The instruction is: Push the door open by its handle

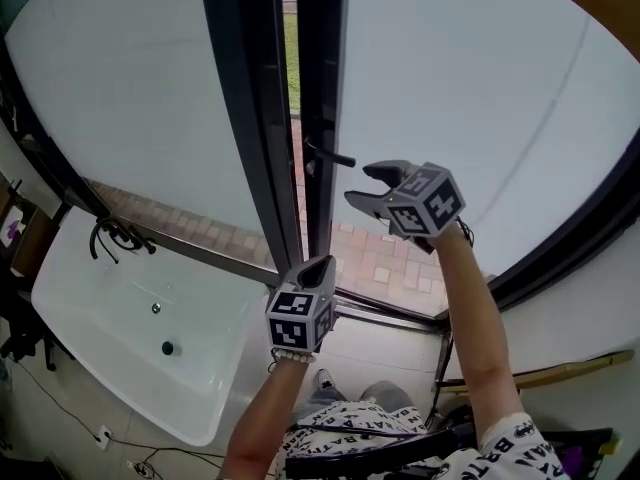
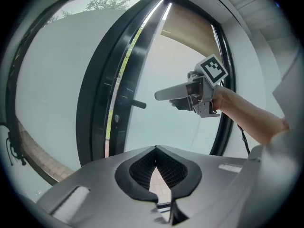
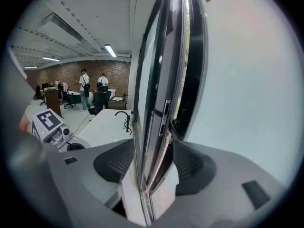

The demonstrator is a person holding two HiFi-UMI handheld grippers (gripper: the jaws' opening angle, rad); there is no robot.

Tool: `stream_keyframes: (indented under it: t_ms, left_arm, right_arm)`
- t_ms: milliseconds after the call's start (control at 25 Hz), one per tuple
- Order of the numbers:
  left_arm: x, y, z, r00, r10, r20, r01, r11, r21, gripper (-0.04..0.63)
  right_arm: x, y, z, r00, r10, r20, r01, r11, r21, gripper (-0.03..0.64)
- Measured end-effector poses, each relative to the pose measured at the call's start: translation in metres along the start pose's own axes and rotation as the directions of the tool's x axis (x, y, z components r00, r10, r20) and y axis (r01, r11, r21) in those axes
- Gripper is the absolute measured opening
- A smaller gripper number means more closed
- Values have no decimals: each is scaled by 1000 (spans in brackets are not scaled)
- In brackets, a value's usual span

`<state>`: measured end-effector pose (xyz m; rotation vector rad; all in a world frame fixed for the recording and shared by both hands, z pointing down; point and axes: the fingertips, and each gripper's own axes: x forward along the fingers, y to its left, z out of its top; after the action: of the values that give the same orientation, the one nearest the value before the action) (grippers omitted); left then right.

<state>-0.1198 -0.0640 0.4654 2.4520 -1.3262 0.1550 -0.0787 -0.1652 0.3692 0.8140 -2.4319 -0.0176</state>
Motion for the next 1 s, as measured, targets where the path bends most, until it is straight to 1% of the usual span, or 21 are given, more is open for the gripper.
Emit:
stream_keyframes:
  t_ms: [120, 160, 200, 280, 440, 520, 600, 640, 760, 880, 920, 960, 1000]
  left_arm:
    - [17, 15, 16, 1000, 24, 2, -24, 1000, -4, -12]
    - [21, 18, 20, 1000, 29, 4, -29, 1000, -6, -12]
    - [26, 20, 22, 999, 34, 6, -34, 999, -6, -12]
    - [38, 26, 27, 999, 50, 9, -50, 999, -5, -12]
    - [58, 42, 43, 993, 112, 24, -112, 994, 8, -12]
    - [64, 49, 50, 991, 131, 27, -131, 991, 10, -12]
    - [66, 49, 56, 991, 132, 24, -132, 991, 7, -12]
    - [66, 48, 59, 991, 133, 26, -133, 991, 6, -12]
    - [71, 51, 64, 989, 144, 44, -144, 990, -4, -12]
    - [76, 56, 64, 987, 156, 34, -156, 988, -7, -12]
    - [77, 56, 64, 987, 157, 31, -157, 988, -7, -12]
    - [77, 56, 64, 987, 158, 30, -158, 987, -6, -12]
    - [77, 56, 64, 987, 159, 31, -159, 987, -6, -12]
  right_arm:
    - [27, -26, 3, 998, 3, -69, -5, 1000, -24, 261]
    - [36, -32, 4, 996, 3, -93, -7, 999, -37, 261]
    - [45, -37, 5, 994, 5, -113, -11, 999, -49, 247]
    - [61, -46, 7, 989, 16, -148, -26, 997, -67, 247]
    - [91, -59, 11, 979, 32, -199, -53, 993, -104, 245]
    - [105, -60, 11, 972, 47, -231, -75, 991, -112, 242]
    - [115, -58, 8, 963, 67, -262, -101, 988, -118, 235]
    - [119, -56, 7, 959, 78, -273, -115, 986, -121, 218]
    - [135, -51, 6, 949, 103, -299, -150, 979, -137, 215]
    - [146, -46, 6, 940, 124, -318, -177, 973, -146, 215]
    - [149, -44, 6, 938, 130, -320, -185, 972, -148, 204]
    - [151, -41, 6, 937, 132, -324, -190, 970, -154, 163]
    - [153, -39, 4, 935, 128, -331, -191, 968, -164, 156]
